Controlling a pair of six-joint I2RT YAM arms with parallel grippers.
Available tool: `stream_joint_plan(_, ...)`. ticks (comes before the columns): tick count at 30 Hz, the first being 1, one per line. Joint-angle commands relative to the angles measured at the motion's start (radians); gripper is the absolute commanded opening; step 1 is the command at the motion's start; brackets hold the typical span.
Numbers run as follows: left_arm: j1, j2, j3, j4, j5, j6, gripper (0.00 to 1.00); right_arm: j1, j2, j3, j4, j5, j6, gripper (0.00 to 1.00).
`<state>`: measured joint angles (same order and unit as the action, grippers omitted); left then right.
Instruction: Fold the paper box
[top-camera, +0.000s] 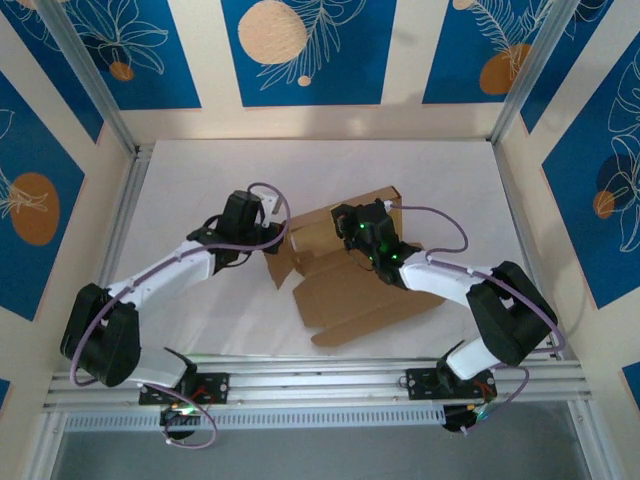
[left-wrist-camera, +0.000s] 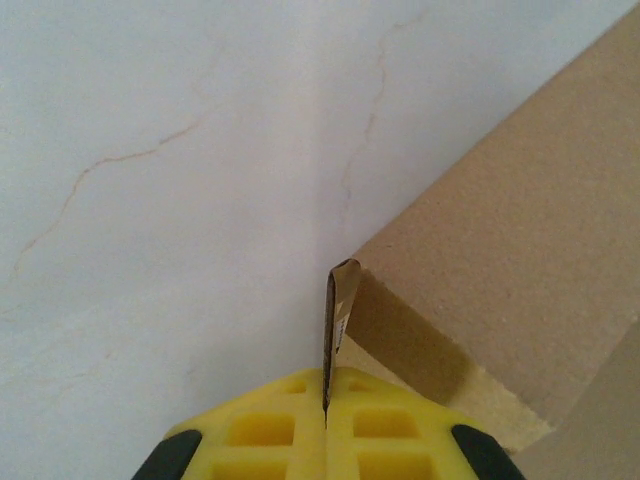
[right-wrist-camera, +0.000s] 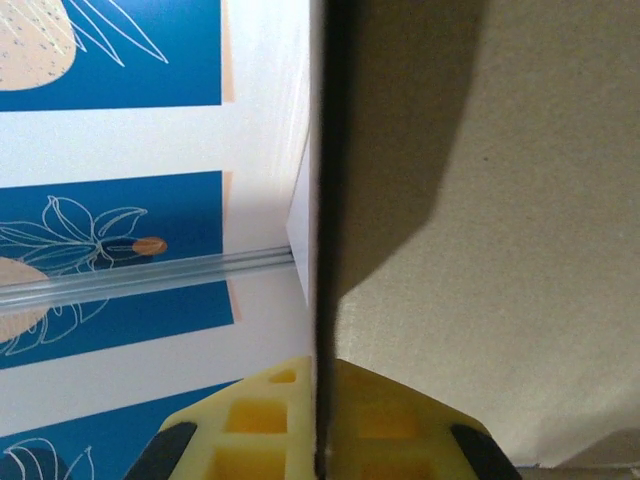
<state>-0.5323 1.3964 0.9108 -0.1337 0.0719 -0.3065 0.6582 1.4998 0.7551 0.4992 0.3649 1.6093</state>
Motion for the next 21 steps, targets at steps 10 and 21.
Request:
stream_joint_plan(10, -0.032, 0.022, -0.249, 0.764, -0.059, -0.321, 0.19, 0.094, 0.058, -0.067, -0.011, -0.045, 0.122, 0.07)
stream_joint_plan(21, -0.034, 0.006, -0.375, 0.974, -0.043, -0.347, 0.35, 0.047, 0.096, -0.119, 0.037, -0.044, 0.108, 0.06)
